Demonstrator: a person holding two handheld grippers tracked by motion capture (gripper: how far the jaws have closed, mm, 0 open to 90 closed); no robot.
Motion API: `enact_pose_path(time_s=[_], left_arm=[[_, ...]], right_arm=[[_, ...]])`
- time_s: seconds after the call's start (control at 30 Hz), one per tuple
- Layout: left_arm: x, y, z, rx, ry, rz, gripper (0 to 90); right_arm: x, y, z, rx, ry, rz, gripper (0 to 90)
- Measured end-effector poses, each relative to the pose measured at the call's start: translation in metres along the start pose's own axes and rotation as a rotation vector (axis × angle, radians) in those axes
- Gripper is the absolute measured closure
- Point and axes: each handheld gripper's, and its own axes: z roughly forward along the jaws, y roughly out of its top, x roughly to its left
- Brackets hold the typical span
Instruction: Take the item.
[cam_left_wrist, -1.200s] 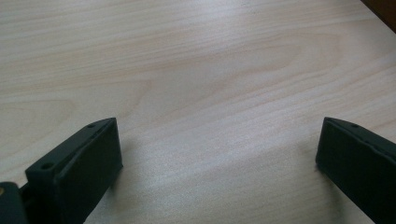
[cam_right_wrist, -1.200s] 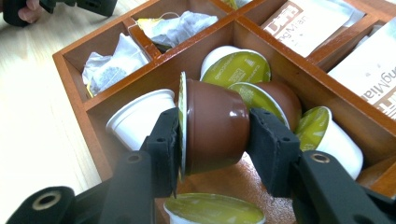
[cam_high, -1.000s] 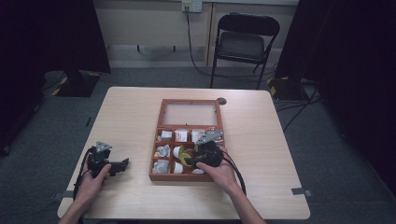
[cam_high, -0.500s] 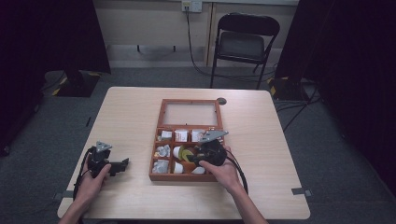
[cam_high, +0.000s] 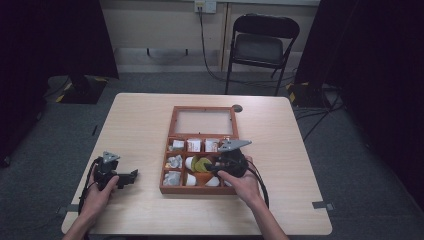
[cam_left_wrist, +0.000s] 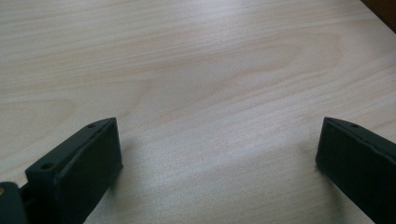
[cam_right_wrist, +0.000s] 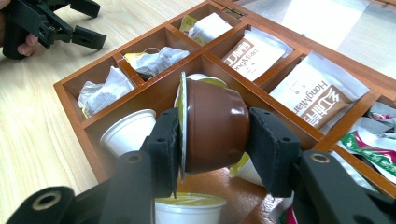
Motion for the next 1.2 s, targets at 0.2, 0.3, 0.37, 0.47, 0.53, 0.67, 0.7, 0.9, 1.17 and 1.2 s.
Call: enact_pose_path(time_s=[0.2, 0.3, 0.37, 0.47, 0.53, 0.67, 0.7, 0.9, 1.17, 1.2], left_arm=[[0.000, 0.000, 0.000, 0.000, 0.001, 0.000, 0.0], [0.000, 0.000, 0.000, 0.000, 0.000, 0.000, 0.0], [0.000, 0.000, 0.000, 0.000, 0.000, 0.000, 0.0], [0.000, 0.000, 0.000, 0.000, 0.000, 0.000, 0.0], [0.000, 0.000, 0.000, 0.000, -0.001, 0.001, 0.0], [0.000, 0.000, 0.000, 0.000, -0.002, 0.001, 0.0], [0.000, 0.000, 0.000, 0.000, -0.001, 0.002, 0.0], [0.000, 0.000, 0.000, -0.001, -0.002, 0.001, 0.0], [0.000, 0.000, 0.000, 0.000, -0.002, 0.001, 0.0], [0.000, 0.000, 0.000, 0.000, -0.001, 0.001, 0.0]], right_arm=[[-0.002, 0.000, -0.005, -0.011, -0.009, 0.007, 55.4], [-0.003, -0.001, -0.007, -0.014, -0.013, 0.010, 55.4], [-0.004, -0.001, -0.007, -0.009, -0.011, 0.011, 55.4], [-0.006, 0.000, -0.010, -0.016, -0.015, 0.014, 55.4], [-0.009, 0.002, -0.016, -0.027, -0.025, 0.015, 55.4], [-0.014, 0.004, -0.027, -0.049, -0.029, 0.029, 55.4], [-0.015, 0.004, -0.028, -0.051, -0.032, 0.030, 55.4], [-0.019, 0.005, -0.035, -0.069, -0.040, 0.036, 55.4], [-0.024, 0.002, -0.046, -0.090, -0.055, 0.055, 55.4], [-0.025, 0.002, -0.047, -0.092, -0.058, 0.056, 55.4]])
